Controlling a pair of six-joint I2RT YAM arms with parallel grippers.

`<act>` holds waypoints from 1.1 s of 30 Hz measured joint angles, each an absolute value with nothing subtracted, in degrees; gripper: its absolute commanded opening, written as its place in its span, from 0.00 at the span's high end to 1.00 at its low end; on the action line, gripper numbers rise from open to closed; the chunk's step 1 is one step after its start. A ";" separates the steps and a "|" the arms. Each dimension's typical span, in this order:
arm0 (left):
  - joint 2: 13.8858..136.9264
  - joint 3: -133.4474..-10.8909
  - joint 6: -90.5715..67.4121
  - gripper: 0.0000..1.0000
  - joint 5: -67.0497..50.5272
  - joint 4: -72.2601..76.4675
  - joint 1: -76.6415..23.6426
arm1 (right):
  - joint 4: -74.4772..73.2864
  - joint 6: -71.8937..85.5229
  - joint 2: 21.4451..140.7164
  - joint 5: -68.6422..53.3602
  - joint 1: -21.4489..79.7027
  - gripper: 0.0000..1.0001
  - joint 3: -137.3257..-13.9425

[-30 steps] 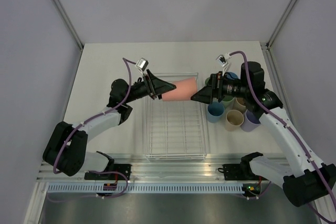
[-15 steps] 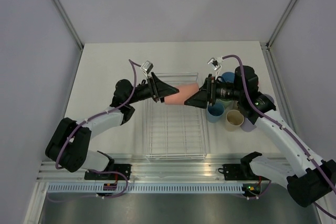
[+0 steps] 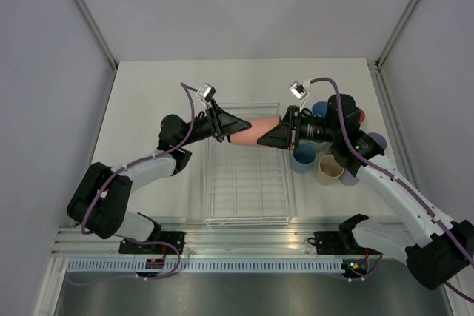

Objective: Unload the cups from the dish rack

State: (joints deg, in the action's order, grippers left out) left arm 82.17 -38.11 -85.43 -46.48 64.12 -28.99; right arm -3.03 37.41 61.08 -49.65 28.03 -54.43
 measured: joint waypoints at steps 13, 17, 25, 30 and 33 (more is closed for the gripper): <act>80.14 -31.68 -85.30 0.00 -43.72 59.79 -23.55 | -23.05 23.77 60.95 -33.12 29.02 0.99 -65.08; 75.05 -31.53 -80.55 0.00 -43.59 50.76 -21.67 | -31.68 19.84 64.25 -20.14 26.57 0.99 -73.32; 60.69 -36.25 -60.03 0.00 -40.73 18.09 -21.74 | -42.68 19.68 87.79 -0.01 5.96 0.99 -95.00; 55.77 -36.42 -51.86 0.00 -39.31 5.34 -21.74 | -51.51 20.32 107.85 8.38 2.31 0.99 -118.65; 54.50 -35.92 -48.80 0.00 -38.96 0.19 -21.74 | -56.84 20.05 118.78 9.82 2.57 0.99 -133.43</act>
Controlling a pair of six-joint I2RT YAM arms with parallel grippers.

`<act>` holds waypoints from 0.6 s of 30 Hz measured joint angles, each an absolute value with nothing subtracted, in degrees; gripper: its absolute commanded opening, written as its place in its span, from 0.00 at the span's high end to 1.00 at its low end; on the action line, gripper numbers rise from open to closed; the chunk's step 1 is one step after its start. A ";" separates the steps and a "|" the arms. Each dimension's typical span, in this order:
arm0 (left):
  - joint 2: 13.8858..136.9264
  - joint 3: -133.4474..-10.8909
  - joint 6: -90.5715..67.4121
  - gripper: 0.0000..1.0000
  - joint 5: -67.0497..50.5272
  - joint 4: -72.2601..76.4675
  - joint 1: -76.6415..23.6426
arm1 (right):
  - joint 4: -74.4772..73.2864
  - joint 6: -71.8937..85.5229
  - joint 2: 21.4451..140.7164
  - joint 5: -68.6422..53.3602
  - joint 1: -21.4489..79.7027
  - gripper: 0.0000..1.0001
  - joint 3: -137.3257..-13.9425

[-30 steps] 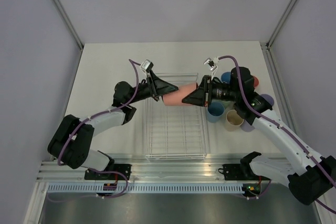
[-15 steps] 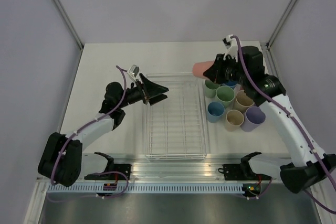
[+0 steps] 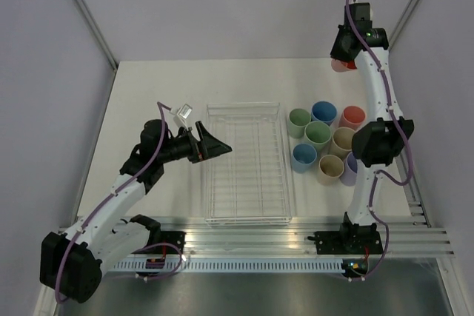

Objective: Unload the cups from the dish rack

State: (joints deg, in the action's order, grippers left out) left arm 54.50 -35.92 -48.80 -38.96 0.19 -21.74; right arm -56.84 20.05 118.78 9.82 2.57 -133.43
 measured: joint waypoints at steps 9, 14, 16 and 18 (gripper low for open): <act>51.81 -34.41 -44.64 0.00 -38.87 -6.96 -21.74 | -66.00 18.39 128.18 10.83 2.92 0.99 -132.11; 51.81 -34.30 -43.88 0.00 -38.89 -7.75 -21.74 | -69.73 16.23 128.44 10.83 2.92 0.99 -132.20; 51.81 -34.30 -43.77 0.00 -38.89 -7.81 -21.74 | -70.17 15.46 128.42 10.74 2.92 0.99 -132.18; 51.81 -34.30 -43.75 0.00 -38.92 -7.84 -21.74 | -70.30 14.94 128.40 10.33 2.94 0.99 -131.24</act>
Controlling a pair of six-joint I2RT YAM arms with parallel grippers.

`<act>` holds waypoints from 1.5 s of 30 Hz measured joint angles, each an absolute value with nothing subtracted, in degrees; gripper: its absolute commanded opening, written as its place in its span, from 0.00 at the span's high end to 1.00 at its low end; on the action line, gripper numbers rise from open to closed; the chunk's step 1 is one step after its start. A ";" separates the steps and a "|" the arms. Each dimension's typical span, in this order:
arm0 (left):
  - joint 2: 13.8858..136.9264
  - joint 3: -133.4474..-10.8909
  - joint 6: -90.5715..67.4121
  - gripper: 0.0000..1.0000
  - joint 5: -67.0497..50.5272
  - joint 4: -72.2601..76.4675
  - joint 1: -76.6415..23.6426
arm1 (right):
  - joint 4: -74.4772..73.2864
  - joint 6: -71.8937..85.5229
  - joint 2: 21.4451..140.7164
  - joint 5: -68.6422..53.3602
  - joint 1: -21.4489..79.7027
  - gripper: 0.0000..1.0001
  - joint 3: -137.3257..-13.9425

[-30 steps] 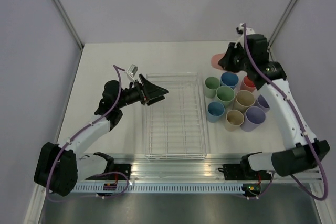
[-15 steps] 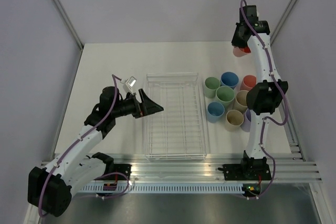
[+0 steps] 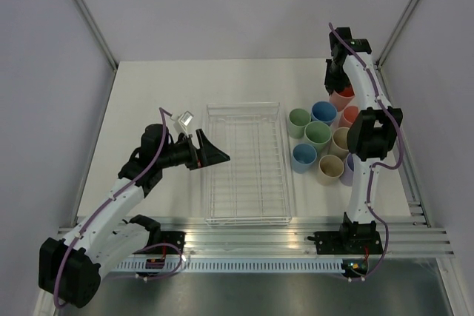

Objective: Unload the cups from the dish rack

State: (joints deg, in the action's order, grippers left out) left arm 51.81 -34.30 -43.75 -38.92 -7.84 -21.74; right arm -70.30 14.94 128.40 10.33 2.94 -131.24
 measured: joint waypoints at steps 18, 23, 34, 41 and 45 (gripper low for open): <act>49.67 -33.98 -42.98 0.00 -39.07 -8.86 -21.74 | -70.70 13.21 132.09 8.54 2.87 0.80 -128.81; 48.86 -34.00 -42.50 0.00 -39.05 -10.35 -21.74 | -70.35 13.26 132.20 8.95 2.87 0.61 -129.21; 48.29 -36.80 -41.71 0.00 -38.13 -13.10 -21.74 | -65.63 12.32 122.15 6.63 3.09 0.02 -127.22; 47.64 -40.95 -40.34 0.00 -37.10 -15.86 -21.74 | -52.82 13.10 90.61 -4.16 8.05 0.02 -108.44; 45.47 -43.29 -39.51 0.00 -36.05 -18.24 -21.74 | -48.31 13.85 76.82 -10.79 14.37 0.02 -101.27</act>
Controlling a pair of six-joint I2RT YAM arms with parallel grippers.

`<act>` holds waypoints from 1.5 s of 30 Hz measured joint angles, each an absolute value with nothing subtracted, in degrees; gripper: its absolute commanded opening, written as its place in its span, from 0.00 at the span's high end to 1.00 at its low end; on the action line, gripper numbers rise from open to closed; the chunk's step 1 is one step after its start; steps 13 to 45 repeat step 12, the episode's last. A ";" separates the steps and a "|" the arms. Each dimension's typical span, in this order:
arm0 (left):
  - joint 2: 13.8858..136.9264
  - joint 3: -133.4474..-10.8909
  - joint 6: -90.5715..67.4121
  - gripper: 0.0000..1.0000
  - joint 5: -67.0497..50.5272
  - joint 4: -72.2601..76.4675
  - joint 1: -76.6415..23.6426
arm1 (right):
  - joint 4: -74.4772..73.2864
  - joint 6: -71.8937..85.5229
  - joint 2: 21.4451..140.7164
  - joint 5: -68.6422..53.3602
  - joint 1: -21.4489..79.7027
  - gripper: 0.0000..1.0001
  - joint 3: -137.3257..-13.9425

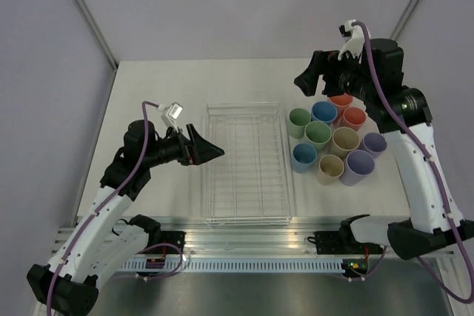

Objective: Unload the cups from the dish rack

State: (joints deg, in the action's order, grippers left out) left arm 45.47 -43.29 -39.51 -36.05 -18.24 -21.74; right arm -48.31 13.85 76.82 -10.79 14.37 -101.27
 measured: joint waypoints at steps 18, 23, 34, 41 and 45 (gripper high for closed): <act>40.21 -48.84 -37.78 0.00 -34.63 -24.56 -21.74 | -42.48 18.33 58.50 -26.35 18.59 0.02 -83.40; 40.21 -48.84 -37.78 0.00 -34.63 -24.56 -21.74 | -42.48 18.33 58.50 -26.35 18.59 0.02 -83.40; 40.21 -48.84 -37.78 0.00 -34.63 -24.56 -21.74 | -42.48 18.33 58.50 -26.35 18.59 0.02 -83.40; 40.21 -48.84 -37.78 0.00 -34.63 -24.56 -21.74 | -42.48 18.33 58.50 -26.35 18.59 0.02 -83.40; 40.21 -48.84 -37.78 0.00 -34.63 -24.56 -21.74 | -42.48 18.33 58.50 -26.35 18.59 0.02 -83.40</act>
